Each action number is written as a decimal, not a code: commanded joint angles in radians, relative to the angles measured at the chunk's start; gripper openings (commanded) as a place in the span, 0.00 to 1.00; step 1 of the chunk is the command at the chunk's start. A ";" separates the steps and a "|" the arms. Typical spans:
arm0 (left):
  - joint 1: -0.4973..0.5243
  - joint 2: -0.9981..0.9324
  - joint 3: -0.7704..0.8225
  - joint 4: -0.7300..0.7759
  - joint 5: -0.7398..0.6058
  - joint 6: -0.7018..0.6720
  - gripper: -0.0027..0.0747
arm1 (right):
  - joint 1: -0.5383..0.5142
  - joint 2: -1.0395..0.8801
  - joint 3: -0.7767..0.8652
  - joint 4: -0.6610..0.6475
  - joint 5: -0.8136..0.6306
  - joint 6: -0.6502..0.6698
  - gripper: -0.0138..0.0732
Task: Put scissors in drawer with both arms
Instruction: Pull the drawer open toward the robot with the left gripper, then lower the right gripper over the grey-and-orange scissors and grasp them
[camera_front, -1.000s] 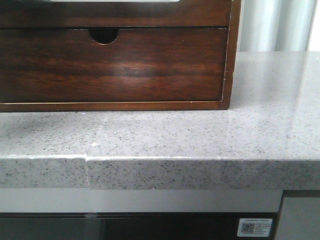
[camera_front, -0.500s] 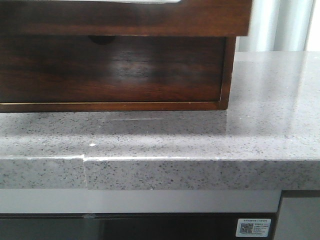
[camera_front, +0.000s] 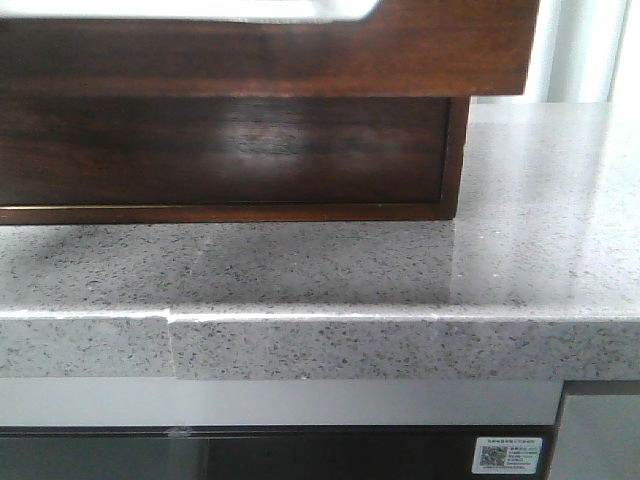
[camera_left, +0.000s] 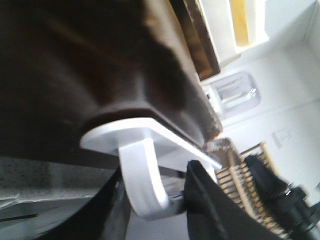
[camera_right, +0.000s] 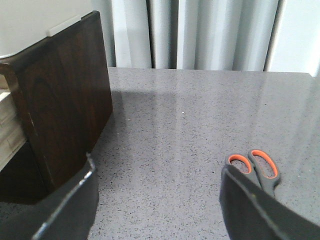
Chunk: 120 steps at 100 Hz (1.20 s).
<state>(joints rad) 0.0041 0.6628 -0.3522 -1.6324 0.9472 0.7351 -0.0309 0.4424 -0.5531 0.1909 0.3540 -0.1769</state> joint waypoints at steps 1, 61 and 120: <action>-0.004 -0.016 -0.039 0.049 0.082 0.126 0.39 | -0.005 0.012 -0.035 0.003 -0.076 -0.007 0.69; -0.005 -0.219 -0.294 0.949 -0.011 -0.292 0.52 | -0.048 0.268 -0.247 -0.100 0.149 0.061 0.69; -0.160 -0.223 -0.380 1.296 -0.331 -0.403 0.52 | -0.361 0.991 -0.702 -0.107 0.634 -0.017 0.69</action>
<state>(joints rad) -0.1475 0.4336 -0.6996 -0.3214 0.7403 0.3436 -0.3844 1.3727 -1.1644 0.0896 0.9656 -0.1676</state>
